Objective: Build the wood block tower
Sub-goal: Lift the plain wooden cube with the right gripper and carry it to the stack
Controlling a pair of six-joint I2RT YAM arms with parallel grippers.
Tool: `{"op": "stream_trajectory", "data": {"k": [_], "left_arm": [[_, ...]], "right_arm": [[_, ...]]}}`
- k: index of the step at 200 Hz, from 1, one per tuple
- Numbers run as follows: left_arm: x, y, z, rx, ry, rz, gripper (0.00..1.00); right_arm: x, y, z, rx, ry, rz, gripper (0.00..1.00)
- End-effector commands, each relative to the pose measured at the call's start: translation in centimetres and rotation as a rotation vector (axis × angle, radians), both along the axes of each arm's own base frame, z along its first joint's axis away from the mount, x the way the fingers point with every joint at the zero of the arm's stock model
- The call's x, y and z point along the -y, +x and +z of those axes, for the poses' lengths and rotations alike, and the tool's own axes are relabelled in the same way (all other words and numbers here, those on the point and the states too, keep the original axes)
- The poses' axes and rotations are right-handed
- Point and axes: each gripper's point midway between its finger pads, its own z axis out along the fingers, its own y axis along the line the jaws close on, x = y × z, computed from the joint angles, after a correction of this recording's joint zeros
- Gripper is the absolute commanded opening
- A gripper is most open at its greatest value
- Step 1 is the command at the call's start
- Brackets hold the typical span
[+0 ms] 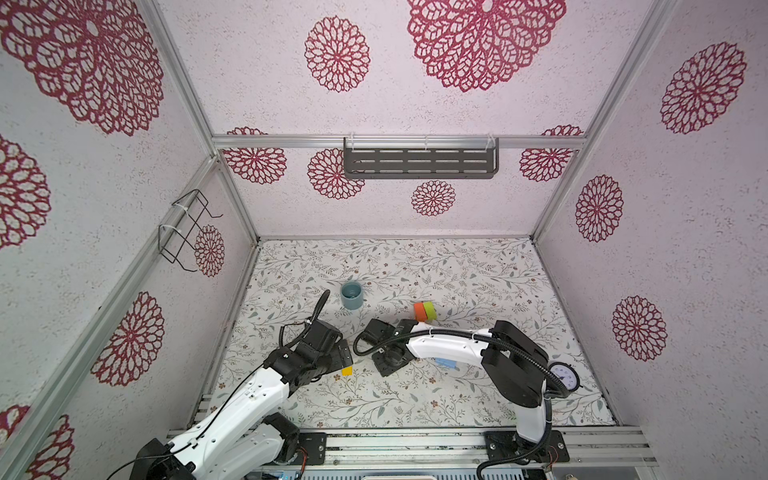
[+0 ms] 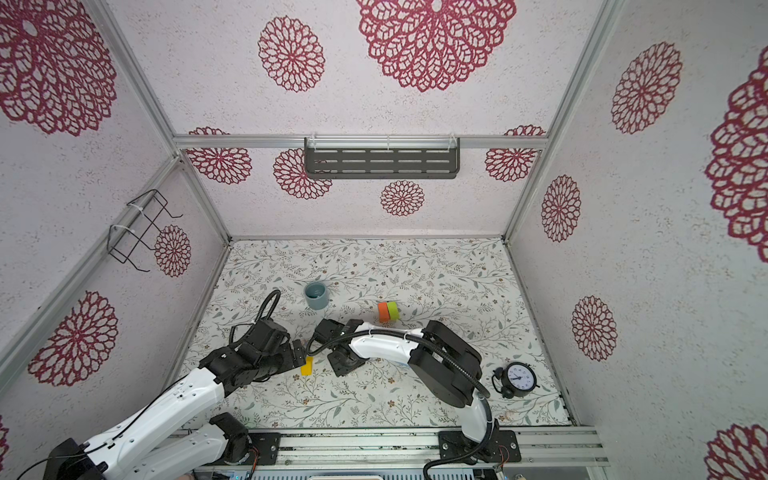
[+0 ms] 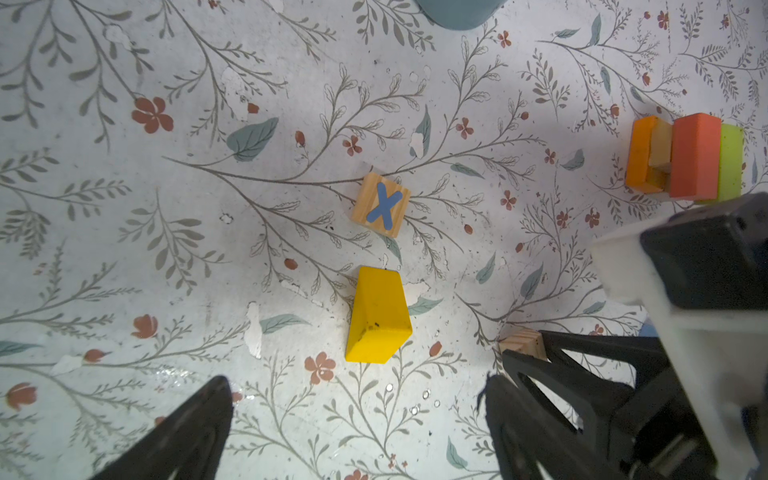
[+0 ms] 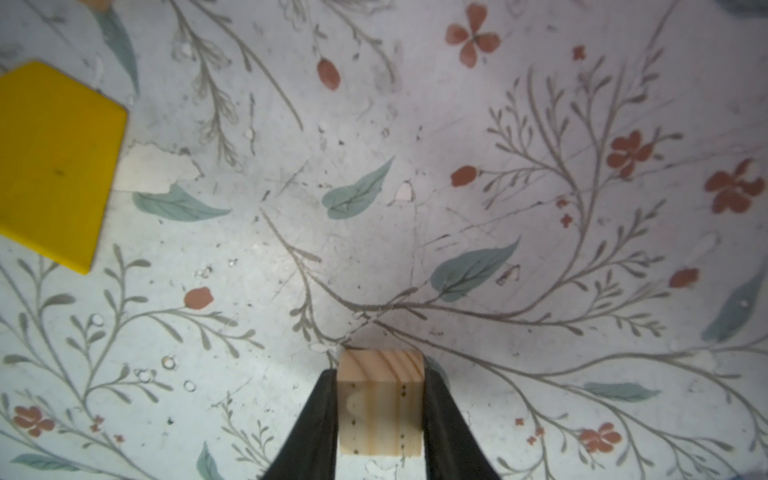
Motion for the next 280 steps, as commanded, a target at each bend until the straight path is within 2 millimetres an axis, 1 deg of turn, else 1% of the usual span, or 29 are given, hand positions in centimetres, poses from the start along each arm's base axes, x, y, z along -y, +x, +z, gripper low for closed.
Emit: {"op": "stream_trajectory", "data": {"k": [1, 33, 63, 98, 120, 140, 154, 177, 214, 245, 280], "left_arm": [[0.4, 1.0, 0.9, 0.030, -0.018, 0.012, 0.97], [0.8, 1.9, 1.3, 0.032, -0.007, 0.001, 0.97], [1.2, 3.1, 2.1, 0.037, 0.020, -0.015, 0.97], [1.7, 4.8, 2.9, 0.039, 0.041, -0.032, 0.97], [1.7, 5.9, 3.0, 0.029, 0.041, -0.034, 0.97], [1.6, 7.0, 2.9, 0.017, 0.039, -0.035, 0.97], [1.6, 7.7, 2.7, 0.007, 0.039, -0.037, 0.97], [1.6, 8.7, 2.4, -0.014, 0.044, -0.045, 0.97], [1.3, 10.2, 2.1, -0.034, 0.046, -0.043, 0.97], [1.3, 10.8, 1.5, -0.052, 0.045, -0.041, 0.97], [0.8, 11.2, 1.2, -0.060, 0.050, -0.031, 0.97]], "right_arm": [[-0.1, 0.4, 1.8, 0.037, -0.008, 0.007, 0.30], [0.1, 1.2, 3.4, 0.055, -0.001, 0.004, 0.29], [1.1, 2.9, 4.9, 0.064, 0.008, -0.025, 0.29], [2.8, 6.0, 7.1, 0.076, 0.027, -0.074, 0.29], [4.1, 8.1, 8.2, 0.080, 0.036, -0.111, 0.29], [5.5, 10.2, 8.9, 0.080, 0.037, -0.147, 0.29], [6.5, 11.5, 9.1, 0.075, 0.030, -0.171, 0.29], [7.5, 13.6, 9.4, 0.073, 0.032, -0.201, 0.29], [8.7, 16.6, 9.3, 0.060, 0.021, -0.237, 0.29], [9.3, 18.3, 8.8, 0.048, 0.011, -0.262, 0.29], [9.8, 19.0, 8.0, 0.027, -0.002, -0.279, 0.29]]}}
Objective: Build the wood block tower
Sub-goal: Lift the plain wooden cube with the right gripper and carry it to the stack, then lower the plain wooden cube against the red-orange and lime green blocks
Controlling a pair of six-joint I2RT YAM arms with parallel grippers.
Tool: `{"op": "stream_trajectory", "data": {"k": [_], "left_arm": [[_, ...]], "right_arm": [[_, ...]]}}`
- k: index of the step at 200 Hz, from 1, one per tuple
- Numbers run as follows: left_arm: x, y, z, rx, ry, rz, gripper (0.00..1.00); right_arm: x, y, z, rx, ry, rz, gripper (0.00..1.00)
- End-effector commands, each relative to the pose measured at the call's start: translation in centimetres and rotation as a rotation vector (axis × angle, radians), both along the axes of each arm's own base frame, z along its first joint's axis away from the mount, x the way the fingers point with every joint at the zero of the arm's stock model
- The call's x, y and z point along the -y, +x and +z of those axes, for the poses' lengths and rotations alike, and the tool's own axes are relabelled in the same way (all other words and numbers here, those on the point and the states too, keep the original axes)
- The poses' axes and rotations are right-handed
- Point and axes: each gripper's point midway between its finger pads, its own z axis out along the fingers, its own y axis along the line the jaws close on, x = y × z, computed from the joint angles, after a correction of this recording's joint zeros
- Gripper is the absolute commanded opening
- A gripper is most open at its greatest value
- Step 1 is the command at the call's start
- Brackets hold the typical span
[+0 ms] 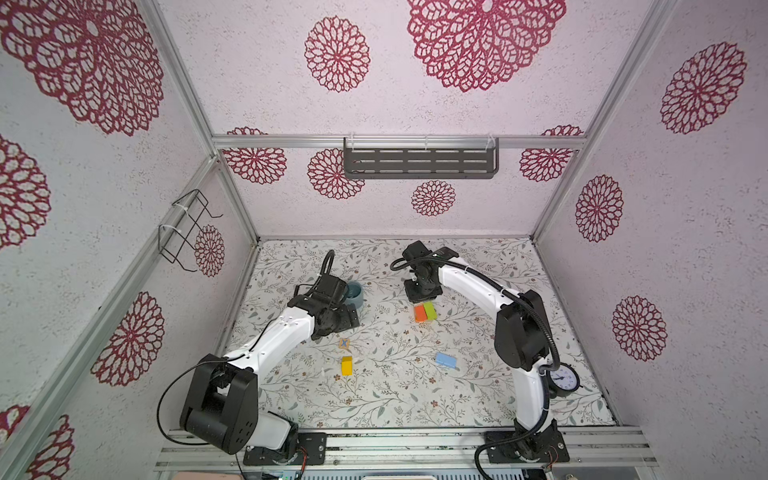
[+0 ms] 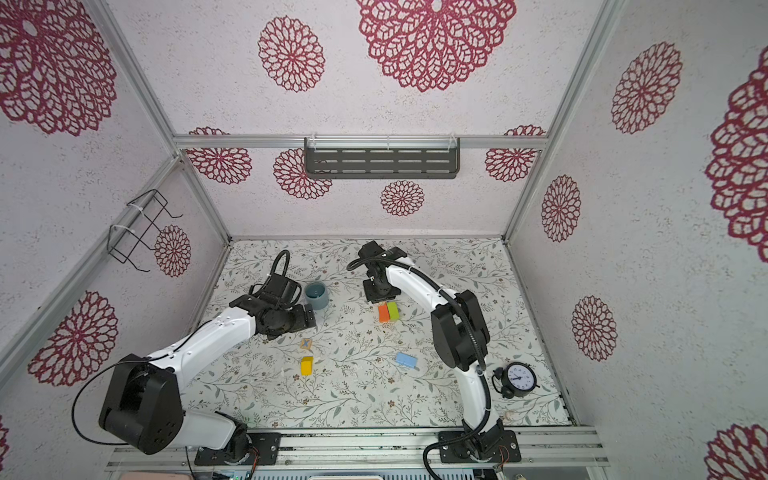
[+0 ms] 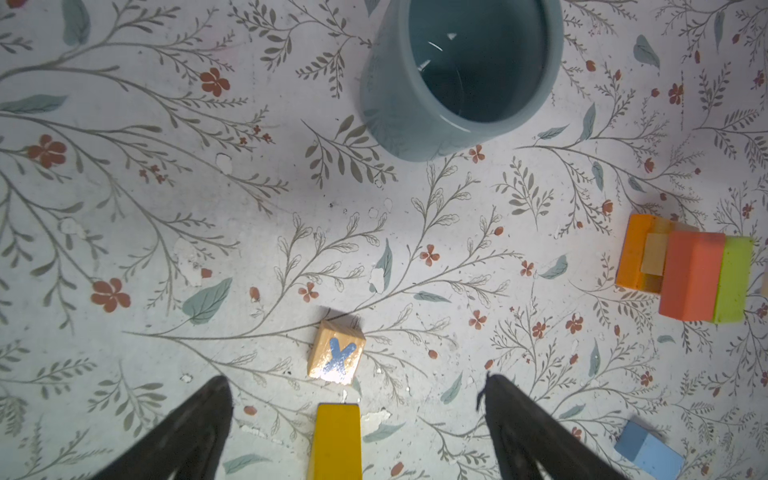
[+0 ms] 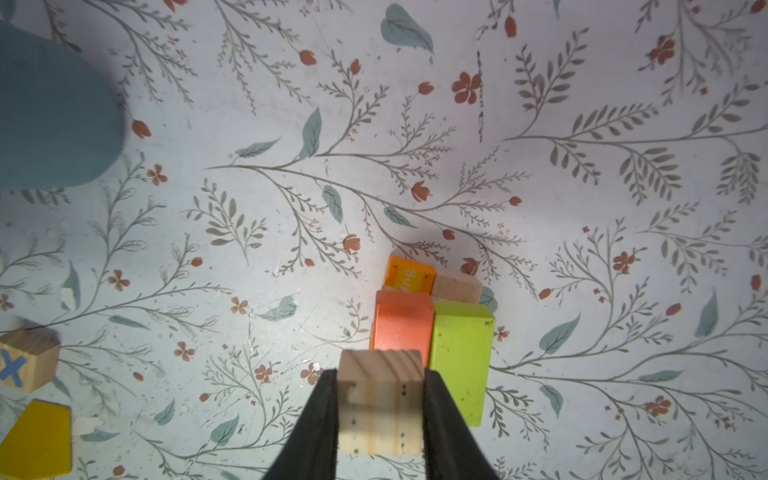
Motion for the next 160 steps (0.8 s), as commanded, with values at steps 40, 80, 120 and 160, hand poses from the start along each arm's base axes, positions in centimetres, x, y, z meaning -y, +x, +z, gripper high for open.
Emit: {"op": "stream_trajectory", "data": {"k": [40, 80, 120, 160], "left_arm": [[-0.2, 1.3, 0.4, 0.024, -0.029, 0.007, 0.97], [-0.2, 1.1, 0.1, 0.020, -0.040, 0.007, 0.97], [-0.2, 0.8, 0.0, 0.025, -0.052, 0.010, 0.97], [-0.1, 0.6, 0.0, 0.027, -0.060, 0.011, 0.97]], "right_arm": [[0.8, 0.1, 0.5, -0.020, -0.023, -0.011, 0.29], [1.1, -0.3, 0.1, -0.032, -0.028, -0.047, 0.31], [1.3, -0.8, 0.0, -0.033, -0.018, -0.066, 0.31], [1.5, -1.3, -0.5, -0.037, -0.022, -0.073, 0.31]]}}
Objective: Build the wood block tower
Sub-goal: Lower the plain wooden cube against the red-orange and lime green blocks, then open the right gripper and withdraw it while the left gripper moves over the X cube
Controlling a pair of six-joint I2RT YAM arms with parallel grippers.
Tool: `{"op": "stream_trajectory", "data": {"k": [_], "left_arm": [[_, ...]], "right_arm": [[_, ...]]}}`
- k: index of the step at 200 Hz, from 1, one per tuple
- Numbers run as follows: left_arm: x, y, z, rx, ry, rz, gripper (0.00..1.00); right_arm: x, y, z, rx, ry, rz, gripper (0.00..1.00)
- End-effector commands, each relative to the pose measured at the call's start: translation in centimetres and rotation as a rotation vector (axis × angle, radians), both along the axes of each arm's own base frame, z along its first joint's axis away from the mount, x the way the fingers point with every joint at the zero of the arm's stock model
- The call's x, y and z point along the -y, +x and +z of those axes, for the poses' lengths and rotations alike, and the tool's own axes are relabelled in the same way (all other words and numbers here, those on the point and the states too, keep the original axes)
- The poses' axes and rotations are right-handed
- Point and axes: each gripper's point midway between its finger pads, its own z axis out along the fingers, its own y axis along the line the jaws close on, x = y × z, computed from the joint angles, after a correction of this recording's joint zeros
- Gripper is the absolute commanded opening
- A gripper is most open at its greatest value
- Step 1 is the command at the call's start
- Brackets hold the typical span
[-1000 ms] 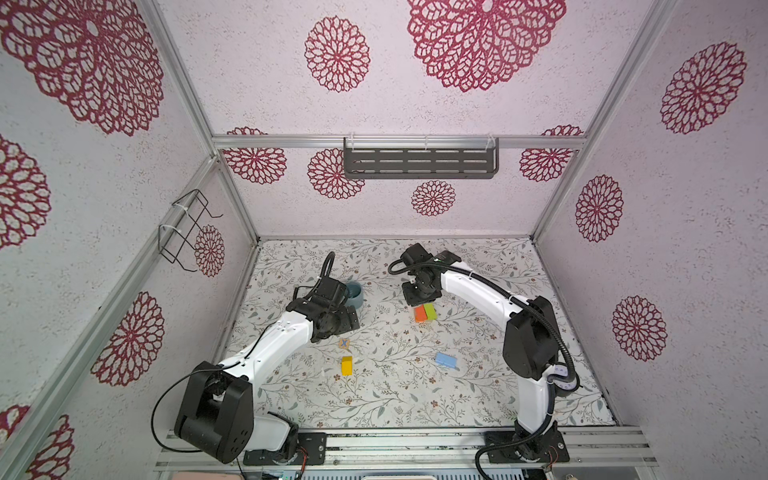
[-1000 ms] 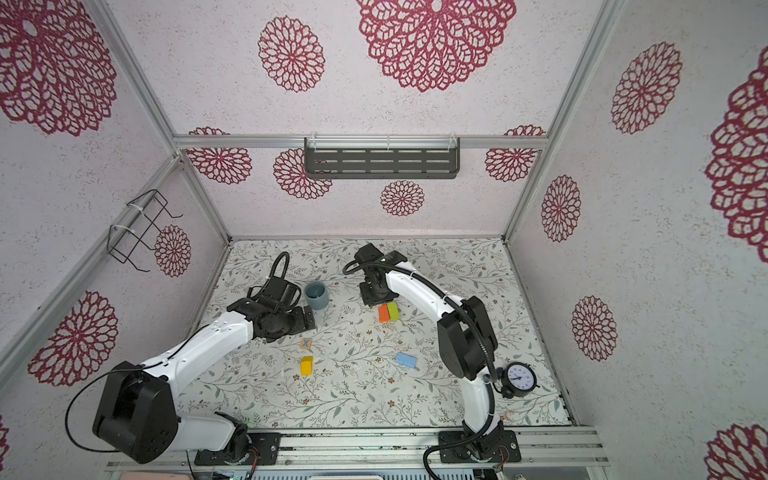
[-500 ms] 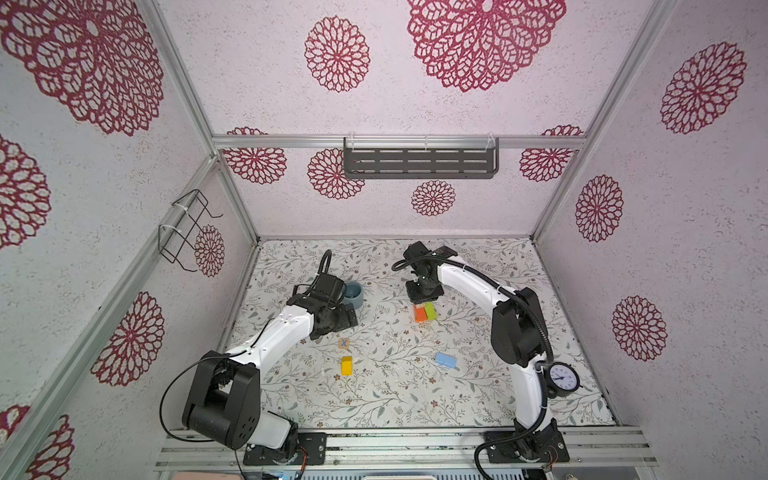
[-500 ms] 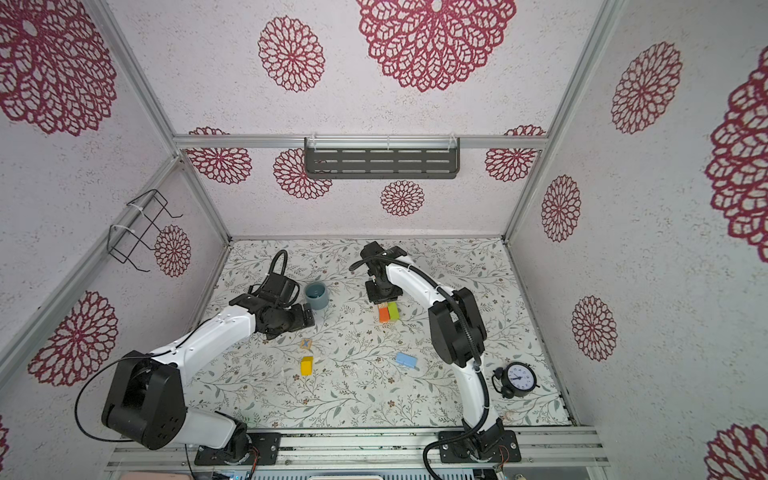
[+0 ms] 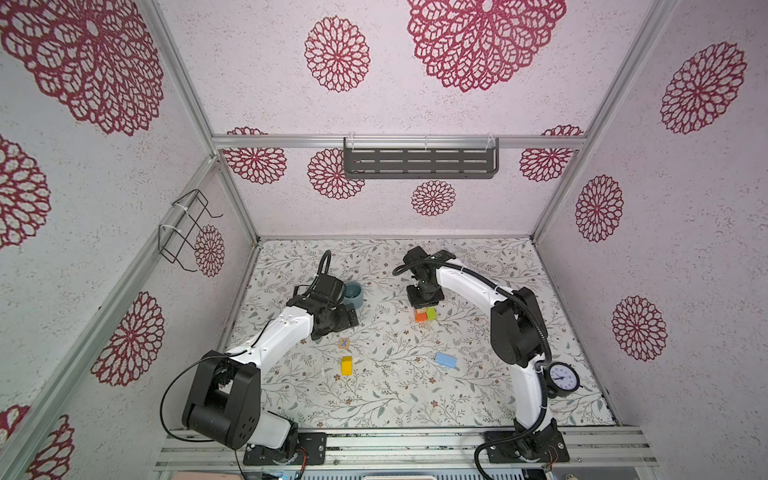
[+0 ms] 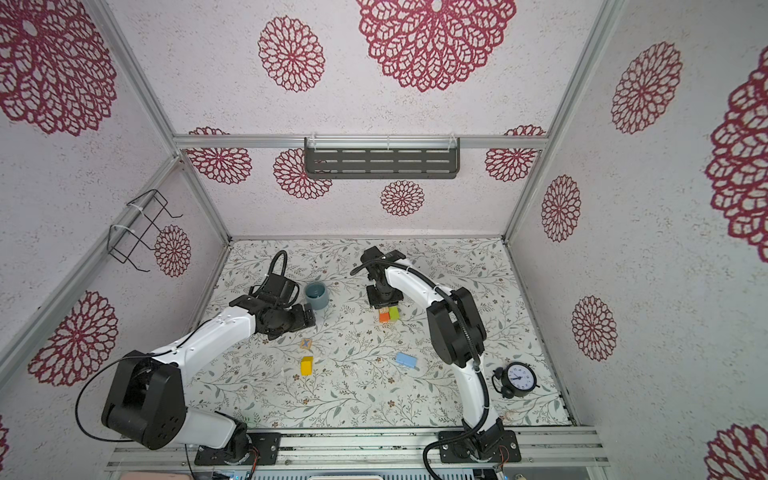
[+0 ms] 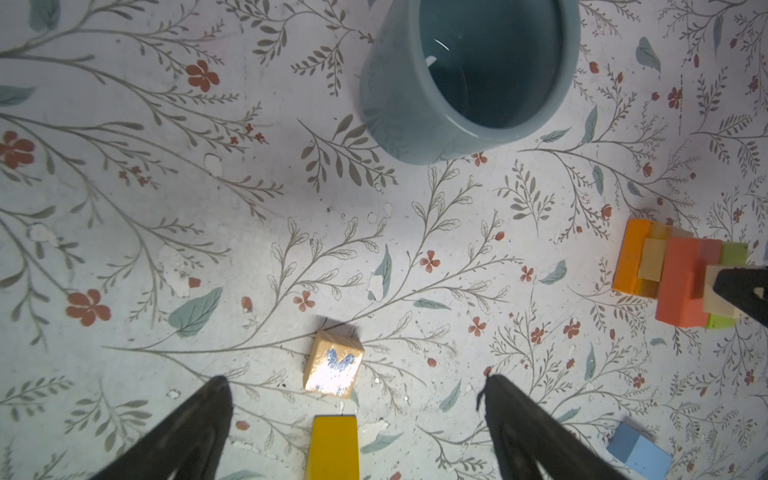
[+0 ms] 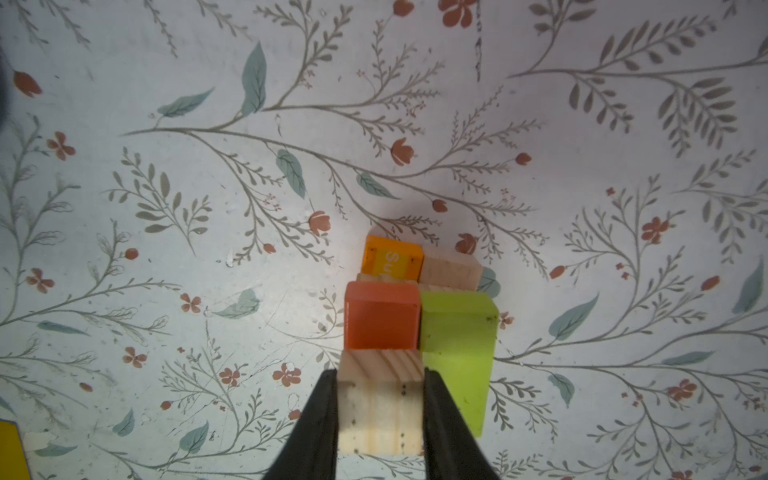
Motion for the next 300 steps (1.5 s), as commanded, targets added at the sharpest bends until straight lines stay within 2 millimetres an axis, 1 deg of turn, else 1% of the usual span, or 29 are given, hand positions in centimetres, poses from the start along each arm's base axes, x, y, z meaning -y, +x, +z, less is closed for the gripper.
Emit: {"op": "stream_trajectory", "data": {"k": [1, 30, 82, 114, 199, 241, 300], "left_arm": [[-0.1, 0.2, 0.6, 0.030, -0.021, 0.011, 0.97], [-0.1, 0.2, 0.7, 0.033, -0.020, 0.012, 0.97], [-0.1, 0.3, 0.7, 0.030, -0.017, 0.013, 0.97], [-0.1, 0.3, 0.7, 0.031, -0.015, 0.010, 0.97], [-0.1, 0.4, 0.6, 0.027, -0.016, 0.009, 0.97], [-0.1, 0.2, 0.6, 0.027, -0.014, 0.010, 0.97], [-0.2, 0.1, 0.7, 0.027, -0.012, 0.008, 0.97]], "right_arm": [[0.3, -0.2, 2.0, 0.039, 0.015, -0.027, 0.31], [0.2, -0.1, 2.0, 0.042, 0.017, -0.028, 0.31], [-0.1, 0.5, 2.3, 0.052, 0.019, -0.026, 0.32], [-0.3, 0.8, 2.1, 0.048, 0.021, -0.025, 0.31], [-0.1, 0.6, 1.6, 0.037, 0.012, -0.022, 0.32], [-0.2, 0.6, 1.4, 0.036, 0.013, -0.023, 0.38], [-0.1, 0.6, 1.3, 0.038, 0.012, -0.024, 0.40]]}}
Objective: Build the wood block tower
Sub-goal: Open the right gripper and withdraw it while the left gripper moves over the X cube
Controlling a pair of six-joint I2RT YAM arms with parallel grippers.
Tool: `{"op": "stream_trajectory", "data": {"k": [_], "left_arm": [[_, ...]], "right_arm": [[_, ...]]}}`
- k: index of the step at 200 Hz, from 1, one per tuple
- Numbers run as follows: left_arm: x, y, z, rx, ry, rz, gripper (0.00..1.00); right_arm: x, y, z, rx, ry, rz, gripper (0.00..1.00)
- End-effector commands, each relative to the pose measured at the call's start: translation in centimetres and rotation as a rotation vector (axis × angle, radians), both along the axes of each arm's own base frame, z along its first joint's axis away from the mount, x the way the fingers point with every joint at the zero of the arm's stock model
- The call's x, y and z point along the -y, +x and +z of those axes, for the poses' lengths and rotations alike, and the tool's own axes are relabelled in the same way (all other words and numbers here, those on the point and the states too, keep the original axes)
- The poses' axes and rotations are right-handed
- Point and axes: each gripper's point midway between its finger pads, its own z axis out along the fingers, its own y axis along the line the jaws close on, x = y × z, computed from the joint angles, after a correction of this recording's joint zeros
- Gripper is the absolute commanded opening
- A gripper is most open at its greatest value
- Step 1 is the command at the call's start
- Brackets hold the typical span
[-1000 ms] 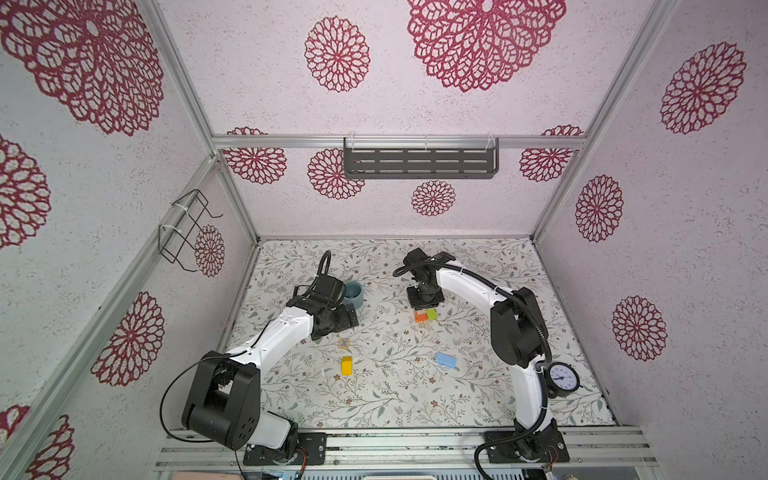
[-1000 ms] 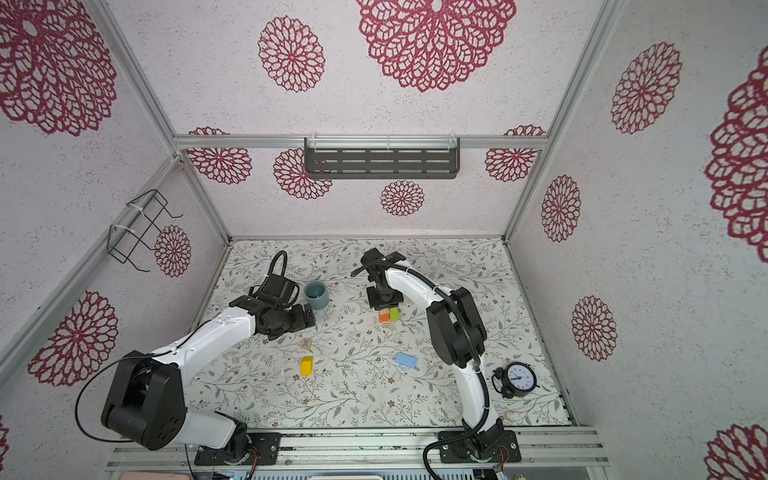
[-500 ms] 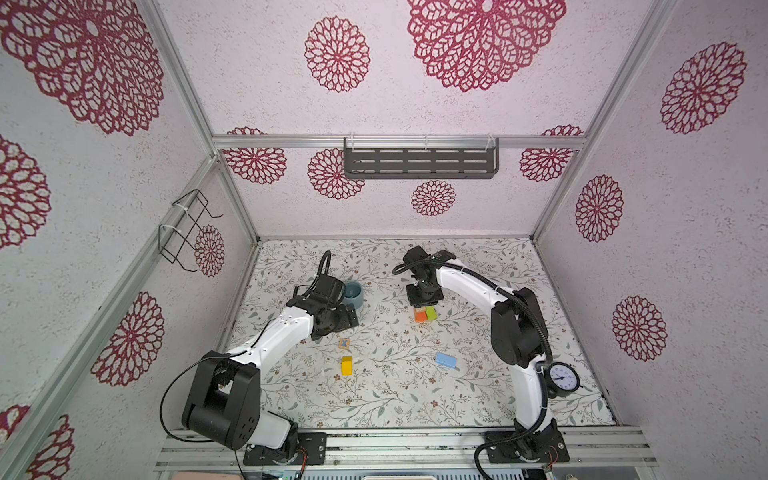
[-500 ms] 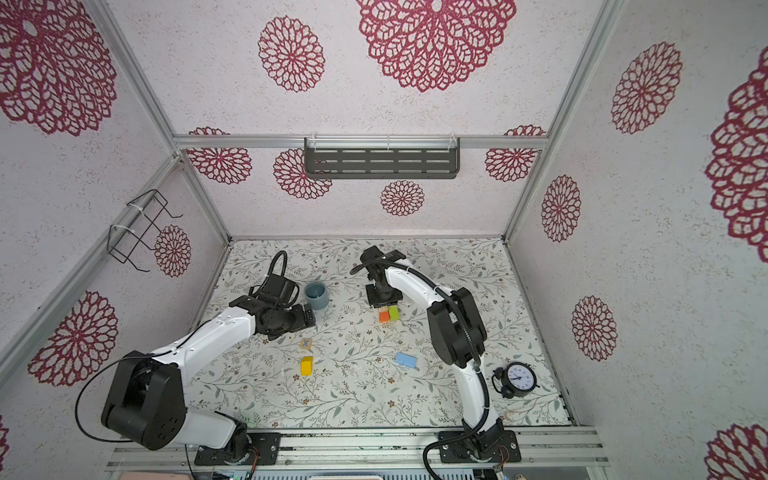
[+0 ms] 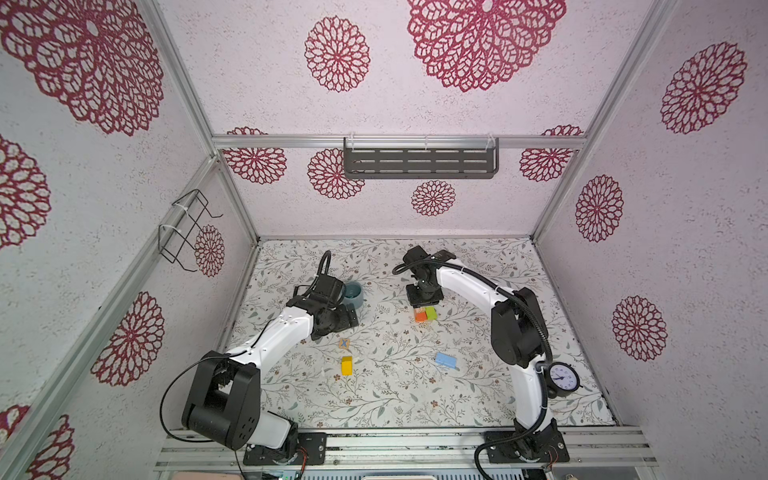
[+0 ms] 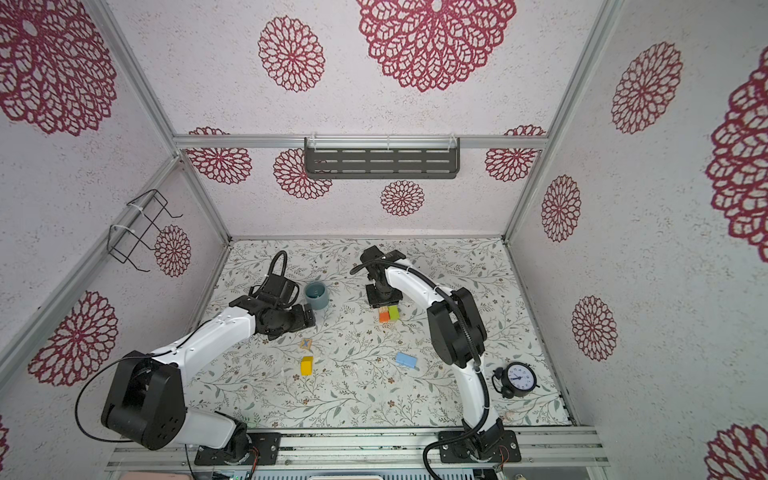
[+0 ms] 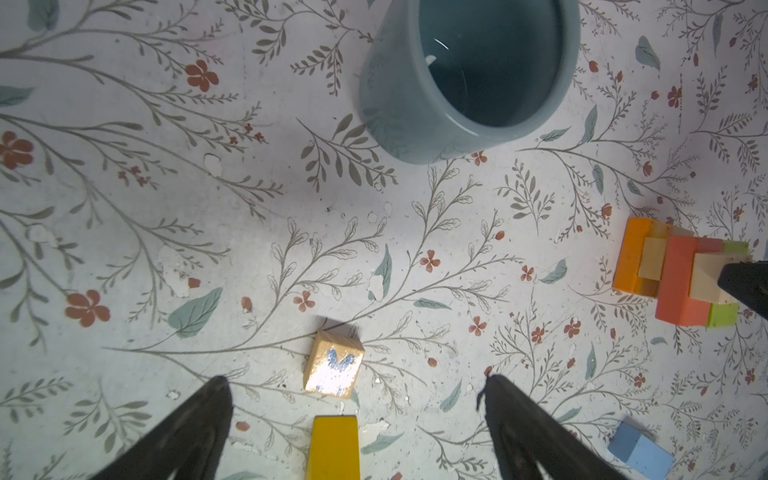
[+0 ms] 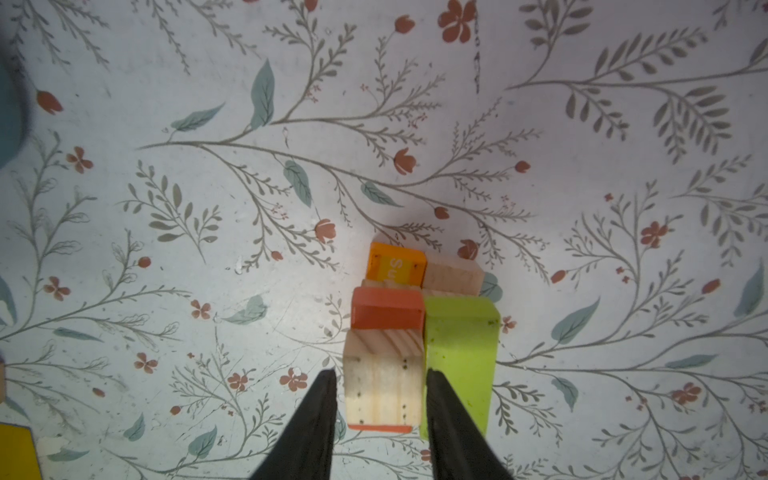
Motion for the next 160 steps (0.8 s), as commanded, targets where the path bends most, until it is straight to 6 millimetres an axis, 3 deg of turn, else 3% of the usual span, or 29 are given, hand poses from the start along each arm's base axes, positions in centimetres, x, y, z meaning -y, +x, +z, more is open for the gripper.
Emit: {"op": "stream_trajectory", "data": {"k": [1, 35, 68, 113, 160], "left_arm": [[-0.2, 0.2, 0.7, 0.025, -0.011, 0.009, 0.97], [-0.2, 0.0, 0.9, 0.026, -0.010, 0.004, 1.00], [-0.1, -0.4, 1.0, 0.000, 0.009, -0.014, 0.93], [0.2, -1.2, 0.7, -0.043, 0.011, -0.048, 0.75], [1.3, -2.0, 0.0, -0.089, 0.036, -0.084, 0.68]], "right_arm": [[0.3, 0.1, 0.7, 0.015, -0.008, -0.016, 0.40], [0.4, 0.4, 1.6, 0.043, -0.002, -0.022, 0.40], [0.2, 1.3, 4.5, 0.154, 0.059, -0.029, 0.40], [0.0, 1.3, 8.8, 0.300, 0.184, 0.007, 0.60], [0.8, -0.1, 11.4, 0.406, 0.308, 0.033, 0.74]]}}
